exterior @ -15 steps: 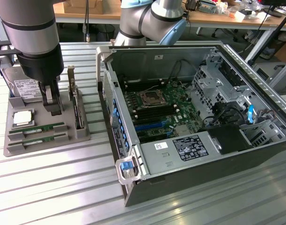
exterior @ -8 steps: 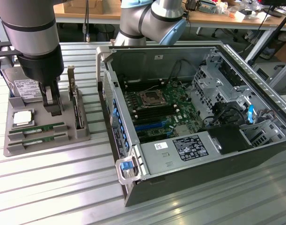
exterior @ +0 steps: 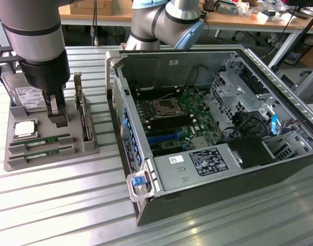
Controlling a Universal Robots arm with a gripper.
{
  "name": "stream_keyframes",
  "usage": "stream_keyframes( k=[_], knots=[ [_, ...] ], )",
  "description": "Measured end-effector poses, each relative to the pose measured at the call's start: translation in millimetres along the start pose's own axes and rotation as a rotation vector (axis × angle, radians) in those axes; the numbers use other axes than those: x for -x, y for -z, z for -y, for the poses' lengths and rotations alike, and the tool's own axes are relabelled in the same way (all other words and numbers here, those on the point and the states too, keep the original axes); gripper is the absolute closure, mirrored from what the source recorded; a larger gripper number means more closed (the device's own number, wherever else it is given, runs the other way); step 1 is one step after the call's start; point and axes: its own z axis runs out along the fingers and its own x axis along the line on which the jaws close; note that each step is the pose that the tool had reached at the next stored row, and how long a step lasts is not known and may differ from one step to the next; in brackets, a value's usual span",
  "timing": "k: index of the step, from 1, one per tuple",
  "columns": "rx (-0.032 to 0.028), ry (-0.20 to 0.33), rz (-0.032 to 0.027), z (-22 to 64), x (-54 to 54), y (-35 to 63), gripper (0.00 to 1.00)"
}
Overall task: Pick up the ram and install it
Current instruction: 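Pick up the ram and move it above insertion slot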
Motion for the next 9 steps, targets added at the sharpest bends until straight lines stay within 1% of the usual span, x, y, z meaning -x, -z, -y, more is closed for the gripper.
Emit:
stream_keyframes(
  k=[9],
  knots=[
    [0.0000,0.000,0.0000,0.0,0.0,-2.1,0.64]
  ],
)
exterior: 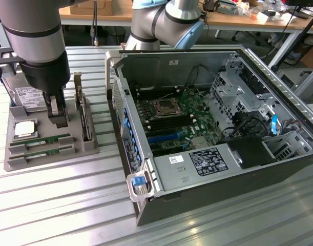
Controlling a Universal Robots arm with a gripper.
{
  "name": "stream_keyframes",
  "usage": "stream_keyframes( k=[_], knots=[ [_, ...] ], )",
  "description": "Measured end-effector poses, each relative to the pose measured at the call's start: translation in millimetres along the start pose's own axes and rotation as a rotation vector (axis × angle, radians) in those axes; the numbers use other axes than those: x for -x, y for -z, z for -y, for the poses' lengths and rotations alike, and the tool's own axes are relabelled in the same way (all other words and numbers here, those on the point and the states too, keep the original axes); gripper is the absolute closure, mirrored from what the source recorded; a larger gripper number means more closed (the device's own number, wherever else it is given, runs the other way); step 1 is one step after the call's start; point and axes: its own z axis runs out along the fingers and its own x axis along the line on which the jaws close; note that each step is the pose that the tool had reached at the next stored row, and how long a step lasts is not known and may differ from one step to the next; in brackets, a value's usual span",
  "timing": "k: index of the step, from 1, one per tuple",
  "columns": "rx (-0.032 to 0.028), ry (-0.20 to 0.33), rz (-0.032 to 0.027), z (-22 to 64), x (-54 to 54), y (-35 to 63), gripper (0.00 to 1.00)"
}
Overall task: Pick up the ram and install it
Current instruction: 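Pick up the ram and move it above insertion slot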
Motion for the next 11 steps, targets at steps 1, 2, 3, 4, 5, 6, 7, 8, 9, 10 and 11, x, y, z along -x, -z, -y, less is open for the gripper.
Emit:
stream_keyframes(
  k=[1,2,3,4,5,6,7,8,9,10,11],
  knots=[
    [0.0000,0.000,0.0000,0.0,0.0,-0.3,0.64],
    [0.0000,0.000,0.0000,0.0,0.0,-0.4,0.64],
    [0.0000,0.000,0.0000,0.0,0.0,-0.8,0.64],
    [0.0000,0.000,0.0000,0.0,0.0,-1.1,0.64],
    [0.0000,0.000,-0.0001,0.0,0.0,-1.4,0.64],
    [0.0000,0.000,0.0000,0.0,0.0,-1.6,0.64],
    [0.0000,0.000,0.0000,0.0,0.0,-1.7,0.64],
    [0.0000,0.000,0.0000,0.0,0.0,-1.9,0.64],
    [0.0000,0.000,0.0000,0.0,0.0,-2.1,0.64],
    [0.0000,0.000,0.0000,0.0,0.0,-2.3,0.64],
    [0.0000,0.000,0.0000,0.0,0.0,-2.5,0.64]
  ],
)
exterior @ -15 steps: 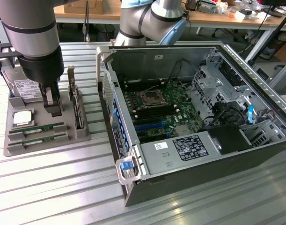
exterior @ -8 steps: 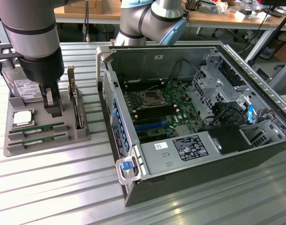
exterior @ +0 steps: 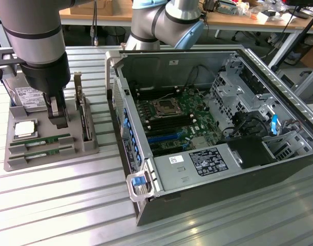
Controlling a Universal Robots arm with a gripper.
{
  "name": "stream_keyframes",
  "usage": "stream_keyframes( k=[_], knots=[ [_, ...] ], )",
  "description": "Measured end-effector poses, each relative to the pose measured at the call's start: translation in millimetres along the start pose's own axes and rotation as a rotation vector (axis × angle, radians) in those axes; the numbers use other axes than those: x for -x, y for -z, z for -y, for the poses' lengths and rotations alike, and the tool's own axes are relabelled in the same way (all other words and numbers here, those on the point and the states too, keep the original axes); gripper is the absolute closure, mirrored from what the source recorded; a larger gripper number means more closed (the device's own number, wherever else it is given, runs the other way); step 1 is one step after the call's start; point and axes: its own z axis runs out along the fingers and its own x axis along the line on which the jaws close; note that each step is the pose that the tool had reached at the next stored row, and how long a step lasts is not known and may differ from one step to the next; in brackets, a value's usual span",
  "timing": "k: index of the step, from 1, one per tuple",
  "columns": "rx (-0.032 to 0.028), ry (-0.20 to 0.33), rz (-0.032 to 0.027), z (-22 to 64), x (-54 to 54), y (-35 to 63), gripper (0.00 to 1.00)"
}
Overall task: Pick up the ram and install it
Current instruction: 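Pick up the ram and move it above insertion slot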
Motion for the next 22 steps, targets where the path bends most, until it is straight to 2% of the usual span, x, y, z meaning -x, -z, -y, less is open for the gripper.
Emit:
stream_keyframes(
  k=[12,22],
  knots=[
    [-0.0001,0.000,0.0000,-0.5,-1.0,-4.8,0.64],
    [0.0000,0.000,0.0000,-8.8,-6.5,-8.0,0.64]
  ],
)
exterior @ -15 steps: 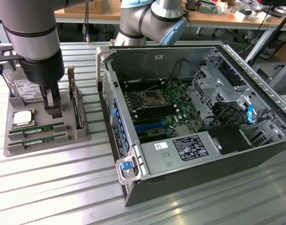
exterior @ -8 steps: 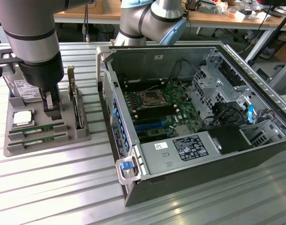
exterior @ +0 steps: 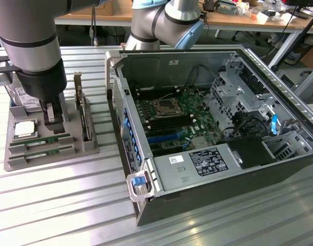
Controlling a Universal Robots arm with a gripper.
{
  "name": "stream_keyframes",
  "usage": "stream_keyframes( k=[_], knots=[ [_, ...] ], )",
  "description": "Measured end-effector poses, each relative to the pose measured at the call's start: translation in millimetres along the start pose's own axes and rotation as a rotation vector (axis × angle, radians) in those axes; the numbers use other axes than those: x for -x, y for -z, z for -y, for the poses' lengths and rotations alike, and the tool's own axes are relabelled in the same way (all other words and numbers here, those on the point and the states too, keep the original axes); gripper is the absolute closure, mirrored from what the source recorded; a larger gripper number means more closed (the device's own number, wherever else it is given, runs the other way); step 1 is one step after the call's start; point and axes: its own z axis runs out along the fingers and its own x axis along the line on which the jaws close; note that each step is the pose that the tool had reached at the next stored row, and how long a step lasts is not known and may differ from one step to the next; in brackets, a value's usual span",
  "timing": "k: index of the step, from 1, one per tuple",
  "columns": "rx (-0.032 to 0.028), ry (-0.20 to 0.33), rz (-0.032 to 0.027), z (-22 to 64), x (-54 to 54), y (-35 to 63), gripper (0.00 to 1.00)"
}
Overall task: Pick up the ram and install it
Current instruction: 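Pick up the ram and move it above insertion slot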
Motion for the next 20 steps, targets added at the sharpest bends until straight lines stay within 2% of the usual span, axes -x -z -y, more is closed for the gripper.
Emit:
stream_keyframes(
  k=[7,20],
  knots=[
    [0.0000,0.000,0.0000,-14.1,0.5,-1.2,0.64],
    [0.0001,0.000,-0.0001,-14.8,0.5,-6.9,0.64]
  ],
)
